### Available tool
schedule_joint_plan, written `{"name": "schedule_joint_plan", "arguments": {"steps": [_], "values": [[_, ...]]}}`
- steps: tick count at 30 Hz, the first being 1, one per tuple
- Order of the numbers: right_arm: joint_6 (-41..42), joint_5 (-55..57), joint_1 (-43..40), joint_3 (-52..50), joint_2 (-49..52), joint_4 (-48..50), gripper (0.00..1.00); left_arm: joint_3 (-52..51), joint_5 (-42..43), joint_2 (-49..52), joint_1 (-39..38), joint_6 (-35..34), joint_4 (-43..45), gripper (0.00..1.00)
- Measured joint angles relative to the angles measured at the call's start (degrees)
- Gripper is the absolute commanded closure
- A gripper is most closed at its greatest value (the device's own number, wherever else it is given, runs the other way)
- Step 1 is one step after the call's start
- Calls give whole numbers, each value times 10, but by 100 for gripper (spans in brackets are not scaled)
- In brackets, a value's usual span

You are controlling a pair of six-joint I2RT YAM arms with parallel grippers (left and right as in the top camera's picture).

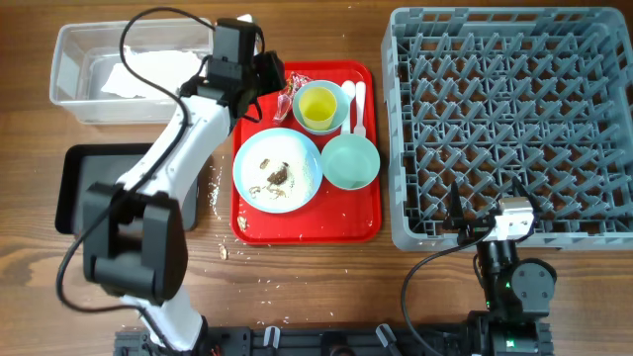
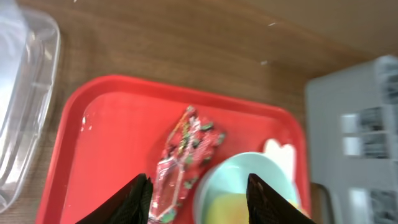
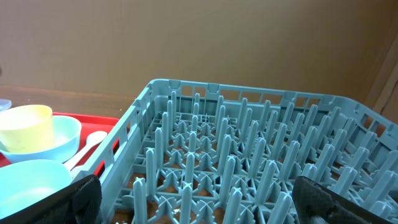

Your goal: Sort waste into correct bins and load items into the dishwasher rack

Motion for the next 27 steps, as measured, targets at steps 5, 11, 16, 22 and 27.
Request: {"name": "schedule_joint_plan", "arguments": {"steps": [5, 11, 16, 22, 27], "values": [[0, 0, 0, 0, 0, 0, 0, 0, -2, 65, 0, 0, 0, 51], [0, 0, 0, 0, 0, 0, 0, 0, -2, 89, 0, -5, 20, 52], [0, 0, 0, 0, 0, 0, 0, 0, -2, 100, -1, -18, 22, 51], [0, 0, 0, 0, 0, 0, 0, 0, -3, 139, -6, -31, 29, 51], [0, 0, 0, 0, 0, 0, 0, 0, -13, 140, -15, -31, 38, 53]]}}
